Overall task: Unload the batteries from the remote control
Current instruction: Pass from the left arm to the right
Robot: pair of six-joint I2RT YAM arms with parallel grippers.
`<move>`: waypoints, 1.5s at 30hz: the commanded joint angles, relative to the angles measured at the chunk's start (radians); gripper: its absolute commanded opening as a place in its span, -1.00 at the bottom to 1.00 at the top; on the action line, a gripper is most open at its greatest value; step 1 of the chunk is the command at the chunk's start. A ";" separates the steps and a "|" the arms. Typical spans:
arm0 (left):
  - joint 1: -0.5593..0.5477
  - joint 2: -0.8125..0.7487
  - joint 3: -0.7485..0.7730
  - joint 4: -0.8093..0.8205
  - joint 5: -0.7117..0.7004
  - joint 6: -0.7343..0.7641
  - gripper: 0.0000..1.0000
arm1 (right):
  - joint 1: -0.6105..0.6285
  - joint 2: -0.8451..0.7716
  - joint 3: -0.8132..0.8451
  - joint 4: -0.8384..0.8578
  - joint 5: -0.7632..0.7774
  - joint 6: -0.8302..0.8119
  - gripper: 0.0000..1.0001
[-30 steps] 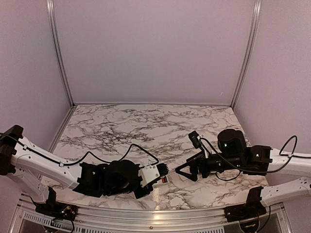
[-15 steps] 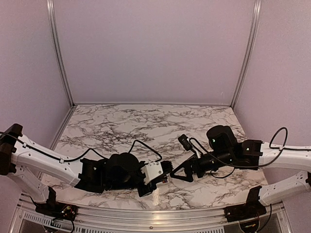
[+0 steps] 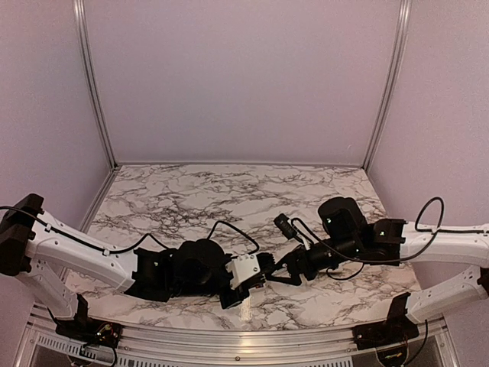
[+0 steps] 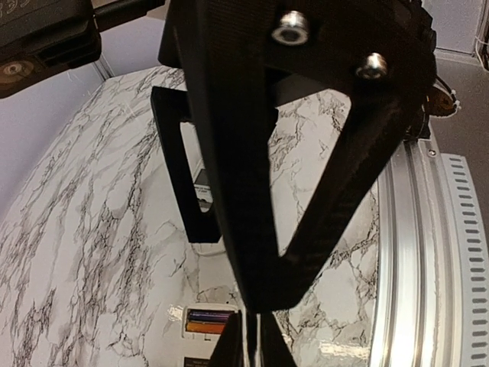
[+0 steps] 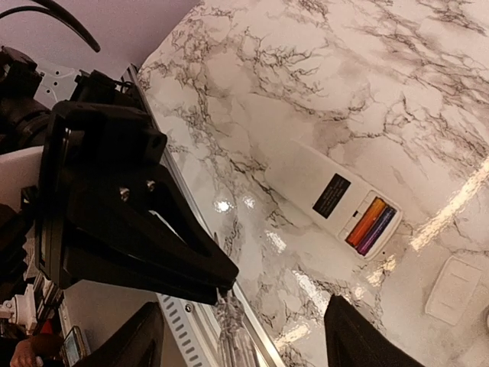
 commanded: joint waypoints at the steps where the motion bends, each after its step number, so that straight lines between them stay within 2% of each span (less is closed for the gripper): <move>1: 0.010 0.019 0.023 0.032 0.018 -0.003 -1.00 | -0.016 0.016 0.033 0.026 -0.025 -0.010 0.30; 13: 0.015 0.018 0.016 0.038 0.028 0.002 -1.00 | -0.023 0.034 0.027 0.041 -0.052 -0.015 -0.23; 32: 0.014 0.026 0.010 0.058 0.018 0.013 -1.00 | -0.023 0.075 0.030 0.052 -0.073 -0.036 -0.42; 45: 0.021 0.038 0.009 0.071 0.021 0.016 -1.00 | -0.026 0.083 0.024 0.061 -0.086 -0.040 -0.71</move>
